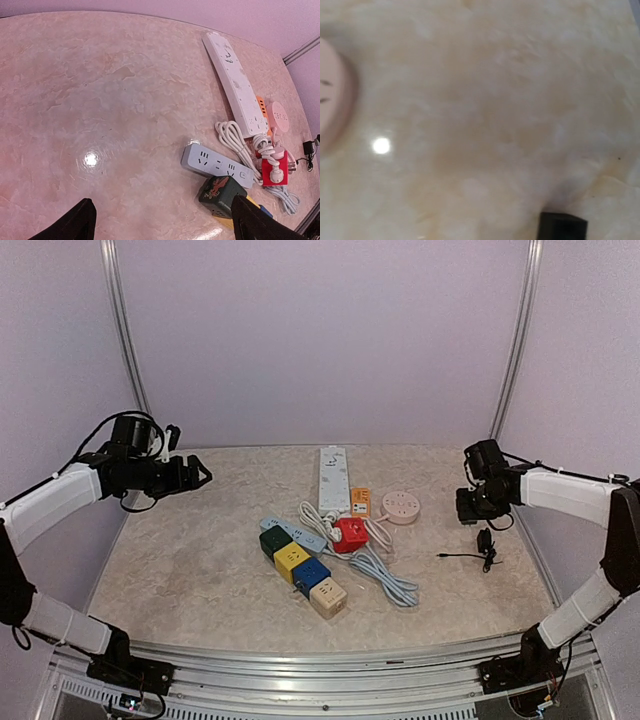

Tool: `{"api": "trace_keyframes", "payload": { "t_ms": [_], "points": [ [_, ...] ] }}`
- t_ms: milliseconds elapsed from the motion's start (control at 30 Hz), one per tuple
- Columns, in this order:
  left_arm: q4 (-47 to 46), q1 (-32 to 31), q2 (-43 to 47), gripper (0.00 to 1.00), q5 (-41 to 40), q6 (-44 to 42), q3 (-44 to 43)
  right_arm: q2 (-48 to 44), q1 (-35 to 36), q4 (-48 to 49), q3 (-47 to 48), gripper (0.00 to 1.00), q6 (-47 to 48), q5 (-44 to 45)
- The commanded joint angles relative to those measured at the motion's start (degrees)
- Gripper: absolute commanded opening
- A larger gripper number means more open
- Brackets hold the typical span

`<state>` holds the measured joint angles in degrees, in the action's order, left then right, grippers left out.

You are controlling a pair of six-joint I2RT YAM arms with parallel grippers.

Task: Pull the plug off the socket

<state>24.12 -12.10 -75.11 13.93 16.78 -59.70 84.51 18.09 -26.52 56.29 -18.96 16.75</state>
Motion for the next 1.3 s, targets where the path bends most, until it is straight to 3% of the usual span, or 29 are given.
{"api": "trace_keyframes", "payload": {
  "t_ms": [0, 367, 600, 667, 767, 1033, 1267],
  "points": [
    [0.32, 1.12, 0.55, 0.92, 3.05, -1.68, 1.76, 2.53, -2.76, 1.07, -0.76, 0.00, 2.54, -2.50],
    [0.66, 1.11, 0.22, 0.92, 1.98, -1.74, 2.00, 9.64, -4.21, 4.89, -1.31, 0.08, 3.03, -1.87],
    [0.69, 1.07, 0.01, 0.92, 2.18, -1.64, 2.13, 11.48, -4.87, 6.74, -2.07, 0.34, 2.84, -2.18],
    [0.67, 1.07, -0.11, 0.92, 2.34, -1.55, 2.20, 11.63, -4.98, 7.39, -2.44, 0.48, 2.64, -2.32],
    [0.64, 0.96, -0.37, 0.92, 2.40, -1.49, 2.22, 11.62, -5.23, 8.36, -3.06, 0.60, 2.31, -2.64],
    [0.40, 0.95, -0.65, 0.92, 2.20, -1.40, 2.40, 11.13, -5.58, 8.99, -3.16, 0.79, 2.61, -2.28],
    [-0.27, 0.81, 0.11, 0.92, 2.17, -0.40, 2.56, -0.75, -4.52, 10.76, -5.49, 0.81, 6.31, -10.40]
  ]
}}
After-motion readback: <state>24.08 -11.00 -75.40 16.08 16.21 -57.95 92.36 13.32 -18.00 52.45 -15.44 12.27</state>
